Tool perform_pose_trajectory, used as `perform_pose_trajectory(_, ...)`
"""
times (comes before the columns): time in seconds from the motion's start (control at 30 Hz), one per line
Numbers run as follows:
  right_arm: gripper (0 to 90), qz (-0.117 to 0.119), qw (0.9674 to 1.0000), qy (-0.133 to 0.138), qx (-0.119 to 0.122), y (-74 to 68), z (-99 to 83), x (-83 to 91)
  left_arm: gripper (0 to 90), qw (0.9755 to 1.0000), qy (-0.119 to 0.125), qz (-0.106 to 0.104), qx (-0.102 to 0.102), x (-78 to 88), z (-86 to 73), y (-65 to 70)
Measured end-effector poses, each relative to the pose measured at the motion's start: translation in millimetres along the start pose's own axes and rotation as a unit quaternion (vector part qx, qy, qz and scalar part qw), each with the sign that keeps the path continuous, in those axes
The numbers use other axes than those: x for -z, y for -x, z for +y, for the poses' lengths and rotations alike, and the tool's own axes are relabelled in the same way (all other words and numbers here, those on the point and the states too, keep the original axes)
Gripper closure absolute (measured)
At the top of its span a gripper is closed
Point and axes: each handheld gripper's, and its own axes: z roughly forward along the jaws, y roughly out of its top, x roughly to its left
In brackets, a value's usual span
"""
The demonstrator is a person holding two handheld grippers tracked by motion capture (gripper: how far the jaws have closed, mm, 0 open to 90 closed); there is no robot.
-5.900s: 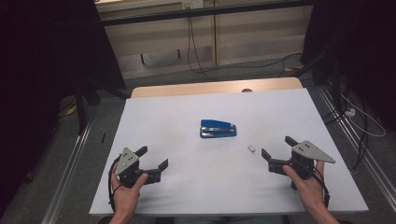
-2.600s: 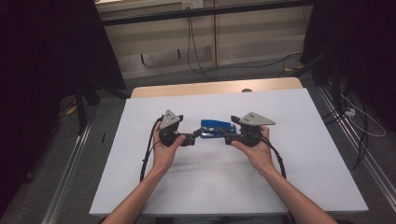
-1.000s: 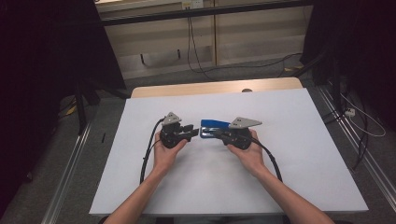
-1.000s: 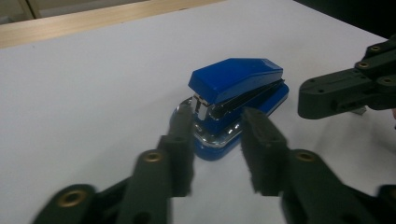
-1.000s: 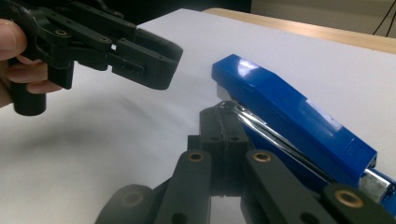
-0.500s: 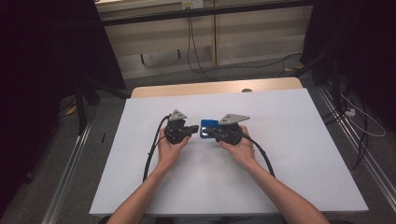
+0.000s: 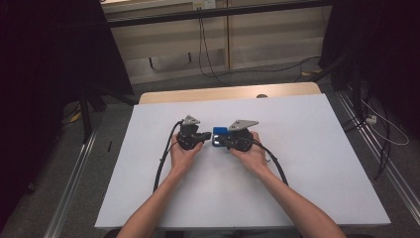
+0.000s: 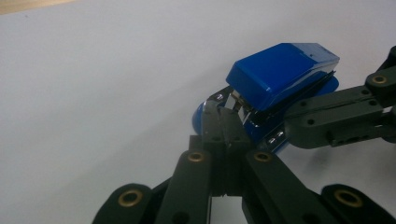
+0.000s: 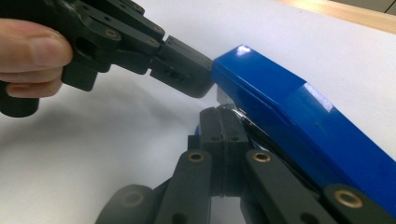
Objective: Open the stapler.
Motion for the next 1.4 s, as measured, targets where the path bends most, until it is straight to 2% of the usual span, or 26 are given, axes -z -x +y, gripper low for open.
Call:
perform_pose_trajectory(0.33,90.0,-0.011,0.9997,-0.020,-0.004,2.6,0.3,-4.7,90.0,1.0000,-0.005,0.002,-0.008,-5.9,-0.9,2.6)
perform_pose_trajectory(0.4,90.0,-0.012,0.9997,-0.020,-0.004,2.8,0.1,-4.6,90.0,0.9999,-0.008,0.008,-0.007,-6.9,-0.7,3.6)
perform_pose_trajectory(0.43,90.0,-0.012,0.9997,-0.019,-0.004,2.9,0.0,-4.4,90.0,0.9997,-0.011,0.010,-0.018,-7.2,0.0,3.6)
perform_pose_trajectory(0.47,90.0,-0.013,0.9997,-0.019,-0.005,3.2,-0.3,-4.2,90.0,0.9997,-0.012,0.012,-0.020,-7.6,0.2,3.9)
perform_pose_trajectory(0.57,90.0,-0.014,0.9998,-0.016,-0.005,4.2,-0.9,-4.5,90.0,0.9998,-0.008,0.012,-0.016,-7.8,1.3,3.8)
perform_pose_trajectory(0.73,90.0,-0.016,0.9997,-0.018,-0.001,3.5,-0.3,-4.7,90.0,0.9986,-0.010,0.035,-0.038,-6.9,3.0,8.8)
perform_pose_trajectory(0.83,90.0,-0.015,0.9997,-0.017,-0.003,3.7,-0.6,-4.6,90.0,0.9991,-0.004,0.028,-0.032,-6.5,2.6,7.1)
perform_pose_trajectory(1.03,90.0,-0.016,0.9997,-0.017,-0.003,3.5,-0.9,-4.6,90.0,0.9991,0.001,0.027,-0.032,-4.6,3.3,7.1)
perform_pose_trajectory(1.13,90.0,-0.016,0.9997,-0.016,-0.001,3.5,-1.0,-4.7,90.0,0.9996,0.008,0.017,-0.023,-3.3,3.5,7.5)
perform_pose_trajectory(1.3,90.0,-0.015,0.9998,-0.016,0.000,3.6,-1.0,-4.7,90.0,0.9994,0.006,0.016,-0.029,-2.0,3.6,7.1)
perform_pose_trajectory(1.4,90.0,-0.016,0.9997,-0.016,0.001,3.3,-1.0,-4.7,90.0,0.9996,0.010,0.013,-0.021,-1.5,4.2,8.5)
